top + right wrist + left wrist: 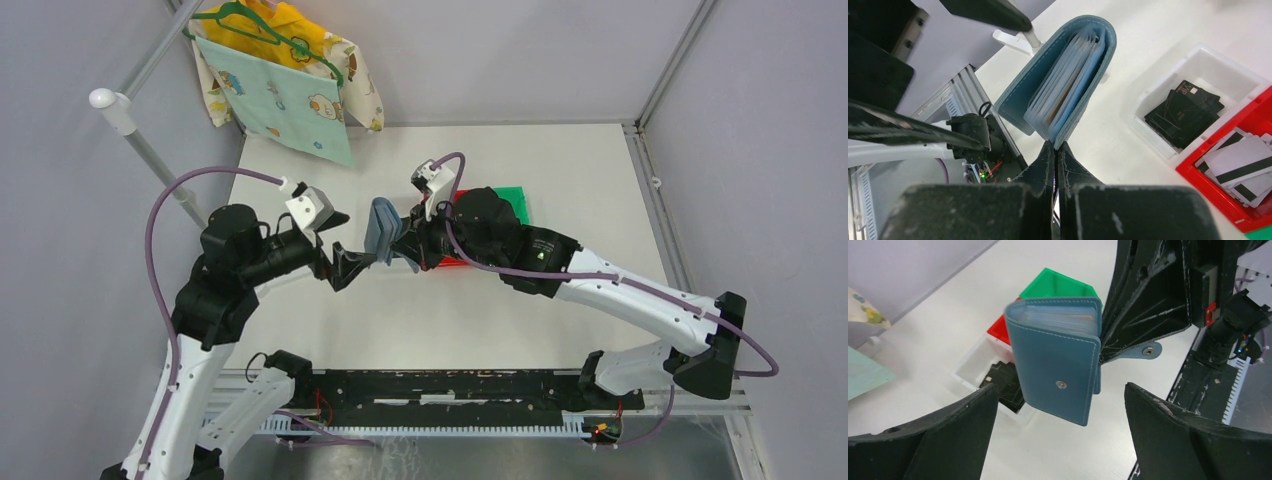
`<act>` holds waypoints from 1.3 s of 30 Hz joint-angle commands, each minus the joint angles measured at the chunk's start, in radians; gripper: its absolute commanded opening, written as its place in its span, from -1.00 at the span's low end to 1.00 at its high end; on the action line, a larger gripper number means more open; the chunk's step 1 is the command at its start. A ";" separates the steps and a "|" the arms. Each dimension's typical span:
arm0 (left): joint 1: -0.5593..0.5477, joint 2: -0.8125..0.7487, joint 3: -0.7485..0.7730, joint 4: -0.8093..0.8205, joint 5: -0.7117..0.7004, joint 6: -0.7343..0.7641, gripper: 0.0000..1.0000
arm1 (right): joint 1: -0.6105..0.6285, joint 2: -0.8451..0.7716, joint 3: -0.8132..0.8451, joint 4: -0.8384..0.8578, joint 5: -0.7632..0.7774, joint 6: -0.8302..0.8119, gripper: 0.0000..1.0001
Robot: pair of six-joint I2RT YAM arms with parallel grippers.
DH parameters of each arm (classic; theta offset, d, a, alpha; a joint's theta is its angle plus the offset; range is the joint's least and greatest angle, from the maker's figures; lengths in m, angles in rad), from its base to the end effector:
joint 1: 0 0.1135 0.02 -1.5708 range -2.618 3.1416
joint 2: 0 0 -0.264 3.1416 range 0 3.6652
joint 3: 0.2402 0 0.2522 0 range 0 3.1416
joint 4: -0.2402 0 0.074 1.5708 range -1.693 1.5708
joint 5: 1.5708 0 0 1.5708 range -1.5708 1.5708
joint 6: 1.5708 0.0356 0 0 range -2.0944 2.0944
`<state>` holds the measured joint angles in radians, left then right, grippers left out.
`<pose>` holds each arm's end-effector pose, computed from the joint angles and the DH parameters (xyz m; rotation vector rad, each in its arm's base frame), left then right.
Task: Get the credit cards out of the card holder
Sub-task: Open the card holder at the center of the board.
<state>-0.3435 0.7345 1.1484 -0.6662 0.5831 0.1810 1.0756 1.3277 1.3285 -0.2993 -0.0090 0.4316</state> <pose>0.1108 -0.0604 0.4180 0.8612 1.6117 -0.6443 0.1452 0.2695 0.3977 -0.6412 1.9011 1.0205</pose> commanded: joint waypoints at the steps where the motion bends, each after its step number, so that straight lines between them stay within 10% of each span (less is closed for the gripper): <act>1: 0.000 -0.011 -0.060 0.055 0.075 -0.014 0.99 | 0.032 0.007 0.093 0.083 0.058 -0.009 -1.00; 12: -0.002 0.010 -0.076 0.049 -0.076 0.002 0.97 | 0.060 0.018 0.112 0.085 0.094 -0.007 -1.00; 28: -0.001 -0.026 0.003 -0.023 -0.095 0.107 0.27 | 0.060 -0.014 0.093 0.083 0.101 -0.013 -1.00; 34: -0.001 -0.015 0.018 -0.112 0.121 0.059 0.98 | 0.060 -0.015 0.099 0.082 0.104 -0.009 -1.00; 39: -0.001 -0.026 -0.028 -0.099 0.049 0.095 0.95 | 0.060 -0.008 0.105 0.088 0.091 -0.004 -1.00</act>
<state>-0.3447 0.7174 1.1290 -0.7803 0.6308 0.2584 1.1305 1.3560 1.3746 -0.3012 0.0872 0.4221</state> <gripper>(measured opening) 0.993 0.014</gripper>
